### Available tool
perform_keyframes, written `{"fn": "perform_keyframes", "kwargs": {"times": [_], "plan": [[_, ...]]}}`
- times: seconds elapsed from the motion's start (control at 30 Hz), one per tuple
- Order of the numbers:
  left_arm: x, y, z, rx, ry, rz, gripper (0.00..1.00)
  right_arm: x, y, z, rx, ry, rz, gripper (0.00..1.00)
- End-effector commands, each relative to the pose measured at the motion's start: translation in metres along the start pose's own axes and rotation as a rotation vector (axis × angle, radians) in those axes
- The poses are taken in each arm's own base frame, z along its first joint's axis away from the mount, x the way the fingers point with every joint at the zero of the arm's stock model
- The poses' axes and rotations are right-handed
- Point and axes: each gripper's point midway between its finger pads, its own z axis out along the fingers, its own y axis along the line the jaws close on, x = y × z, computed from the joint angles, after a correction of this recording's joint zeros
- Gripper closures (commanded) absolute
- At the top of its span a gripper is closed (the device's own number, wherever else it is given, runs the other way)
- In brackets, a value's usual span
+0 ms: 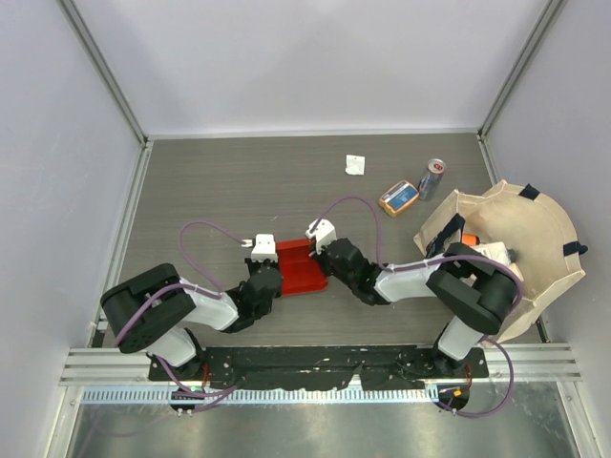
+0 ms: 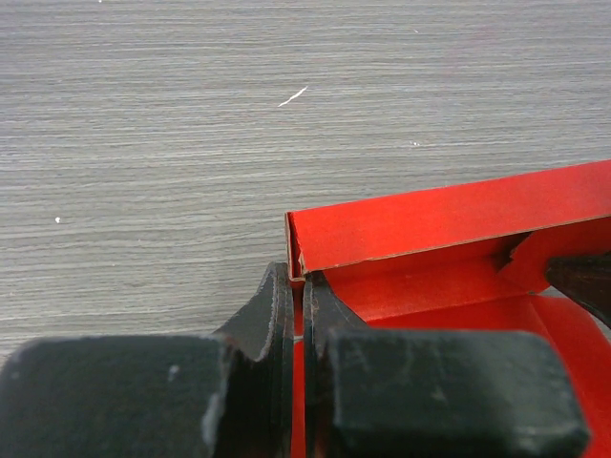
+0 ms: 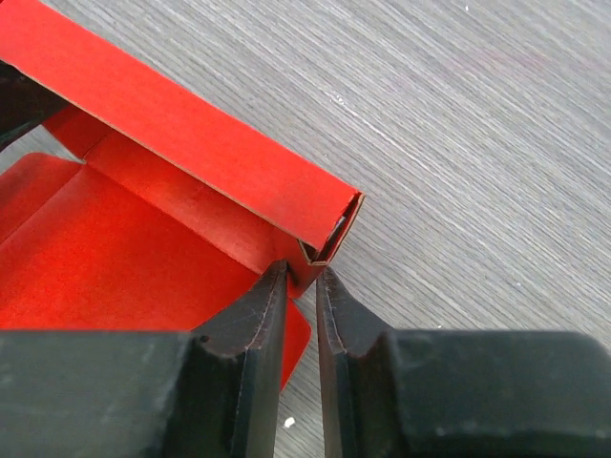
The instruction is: Fold the paper box
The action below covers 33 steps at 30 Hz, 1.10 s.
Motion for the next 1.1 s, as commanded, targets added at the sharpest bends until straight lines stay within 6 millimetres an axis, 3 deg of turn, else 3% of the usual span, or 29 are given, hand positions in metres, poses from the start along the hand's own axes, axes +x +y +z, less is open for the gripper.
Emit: {"fn": "perform_keyframes", "kwargs": {"times": [0.0,0.3,0.37,0.4,0.5,0.73,0.9,0.97,1.03,1.07], "plan": [[-0.002,-0.002,-0.001,0.010,-0.004,0.000,1.00,-0.047,-0.001,0.006,0.099,-0.206,0.060,0.78],[-0.003,-0.003,-0.001,0.010,-0.004,-0.015,1.00,-0.055,0.001,0.018,0.242,-0.265,0.115,0.86],[-0.002,-0.003,-0.001,0.009,-0.002,-0.026,1.00,-0.050,-0.010,0.019,0.350,-0.260,0.134,0.90],[-0.001,-0.002,-0.002,0.006,-0.002,-0.028,1.00,-0.049,-0.010,0.017,0.393,-0.262,0.138,0.99],[-0.001,-0.001,-0.002,0.002,0.001,-0.038,1.00,-0.039,-0.020,0.012,0.575,-0.265,0.185,0.99],[0.001,0.000,-0.002,-0.005,0.004,-0.052,1.00,-0.031,-0.016,0.009,0.683,-0.268,0.258,0.99],[0.002,0.001,-0.002,-0.012,0.005,-0.055,1.00,-0.029,-0.012,0.011,0.653,-0.258,0.262,0.99],[0.003,0.004,-0.002,-0.020,0.006,-0.049,1.00,-0.031,0.005,0.016,0.505,-0.256,0.232,0.98],[0.001,0.005,-0.003,-0.024,0.002,-0.046,1.00,-0.029,0.012,0.009,0.392,-0.248,0.188,0.82],[0.001,0.005,-0.003,-0.027,0.001,-0.045,1.00,-0.027,0.025,0.012,0.280,-0.225,0.168,0.77]]}}
